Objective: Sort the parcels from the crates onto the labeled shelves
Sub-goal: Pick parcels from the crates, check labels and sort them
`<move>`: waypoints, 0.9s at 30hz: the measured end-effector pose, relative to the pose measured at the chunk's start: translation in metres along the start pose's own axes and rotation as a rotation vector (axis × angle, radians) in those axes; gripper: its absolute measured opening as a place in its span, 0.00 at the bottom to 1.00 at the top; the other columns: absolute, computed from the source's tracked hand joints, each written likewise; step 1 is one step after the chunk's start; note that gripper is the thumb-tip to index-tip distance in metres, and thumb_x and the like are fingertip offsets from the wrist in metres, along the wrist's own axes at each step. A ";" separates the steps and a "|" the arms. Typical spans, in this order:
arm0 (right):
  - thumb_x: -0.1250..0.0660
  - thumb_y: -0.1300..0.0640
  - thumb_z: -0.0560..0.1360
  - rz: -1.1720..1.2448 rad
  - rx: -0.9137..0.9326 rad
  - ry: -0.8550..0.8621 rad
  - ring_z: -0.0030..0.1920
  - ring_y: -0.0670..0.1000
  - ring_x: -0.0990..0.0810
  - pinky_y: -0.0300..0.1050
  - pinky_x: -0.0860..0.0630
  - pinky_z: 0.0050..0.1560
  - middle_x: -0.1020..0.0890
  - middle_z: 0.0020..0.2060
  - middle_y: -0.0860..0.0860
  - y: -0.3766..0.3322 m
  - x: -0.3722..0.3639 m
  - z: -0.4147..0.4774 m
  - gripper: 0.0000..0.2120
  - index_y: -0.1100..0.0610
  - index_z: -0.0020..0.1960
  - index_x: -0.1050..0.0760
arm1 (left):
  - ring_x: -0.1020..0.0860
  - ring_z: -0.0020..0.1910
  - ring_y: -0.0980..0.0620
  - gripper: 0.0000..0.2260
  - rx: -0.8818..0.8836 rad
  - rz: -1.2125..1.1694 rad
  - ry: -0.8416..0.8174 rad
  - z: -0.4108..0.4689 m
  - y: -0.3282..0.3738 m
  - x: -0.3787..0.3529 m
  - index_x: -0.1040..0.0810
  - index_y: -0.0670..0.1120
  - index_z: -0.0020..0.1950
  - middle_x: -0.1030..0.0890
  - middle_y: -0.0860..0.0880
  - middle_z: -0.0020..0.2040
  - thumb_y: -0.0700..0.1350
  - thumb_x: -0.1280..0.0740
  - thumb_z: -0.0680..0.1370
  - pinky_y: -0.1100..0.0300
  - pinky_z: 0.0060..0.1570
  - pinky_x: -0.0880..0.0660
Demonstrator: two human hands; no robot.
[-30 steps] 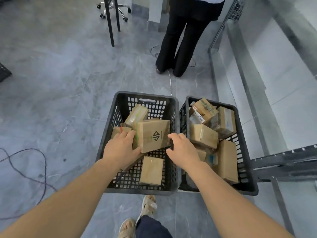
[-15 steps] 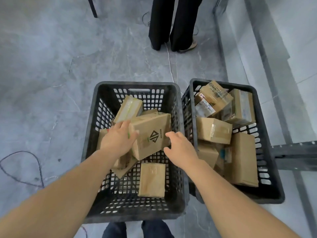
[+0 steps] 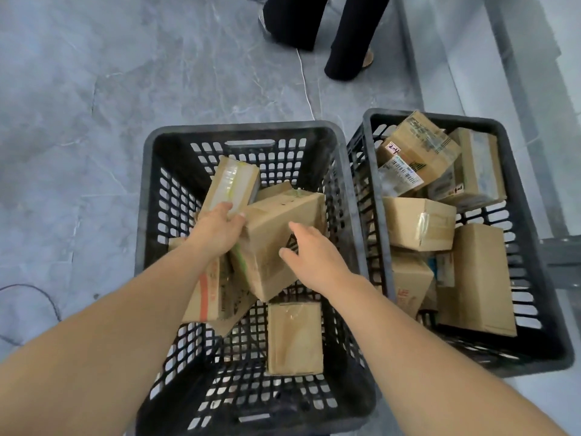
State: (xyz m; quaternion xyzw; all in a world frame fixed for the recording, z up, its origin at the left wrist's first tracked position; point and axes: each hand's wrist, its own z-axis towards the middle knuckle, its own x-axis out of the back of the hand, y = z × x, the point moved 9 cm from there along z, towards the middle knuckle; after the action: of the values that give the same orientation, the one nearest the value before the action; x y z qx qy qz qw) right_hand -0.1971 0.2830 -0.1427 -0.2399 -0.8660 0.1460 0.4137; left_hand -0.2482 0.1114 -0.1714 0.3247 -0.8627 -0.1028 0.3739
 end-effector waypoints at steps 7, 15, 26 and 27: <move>0.44 0.52 0.80 0.288 -0.149 0.045 0.65 0.55 0.28 0.52 0.29 0.63 0.27 0.68 0.54 -0.001 -0.002 -0.020 0.28 0.51 0.78 0.47 | 0.26 0.60 0.44 0.16 0.101 -0.335 -0.061 -0.030 -0.007 -0.010 0.27 0.44 0.66 0.24 0.44 0.62 0.48 0.39 0.81 0.50 0.64 0.30; 0.41 0.45 0.78 0.524 -0.153 0.101 0.58 0.48 0.25 0.48 0.28 0.59 0.24 0.61 0.45 -0.022 0.026 -0.068 0.23 0.48 0.72 0.35 | 0.25 0.53 0.49 0.09 0.008 -0.594 -0.178 -0.096 0.002 0.005 0.23 0.54 0.54 0.21 0.49 0.53 0.47 0.43 0.82 0.45 0.59 0.28; 0.30 0.34 0.67 0.776 -0.223 0.051 0.58 0.49 0.25 0.50 0.27 0.61 0.25 0.60 0.48 -0.056 0.040 -0.128 0.39 0.51 0.72 0.37 | 0.28 0.61 0.51 0.23 -0.351 -0.339 -0.119 -0.187 0.057 0.054 0.39 0.53 0.74 0.30 0.55 0.67 0.45 0.38 0.80 0.55 0.57 0.27; 0.30 0.36 0.66 0.761 -0.234 0.060 0.57 0.49 0.25 0.50 0.26 0.60 0.25 0.59 0.48 -0.057 0.043 -0.132 0.39 0.51 0.71 0.36 | 0.28 0.62 0.51 0.24 -0.345 -0.368 -0.149 -0.191 0.057 0.055 0.41 0.54 0.75 0.30 0.54 0.69 0.44 0.38 0.81 0.54 0.59 0.28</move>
State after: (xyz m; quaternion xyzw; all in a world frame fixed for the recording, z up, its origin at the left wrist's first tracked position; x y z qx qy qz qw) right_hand -0.1334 0.2651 -0.0082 -0.5930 -0.7137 0.1823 0.3251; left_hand -0.1681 0.1325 0.0176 0.3990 -0.7840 -0.3385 0.3341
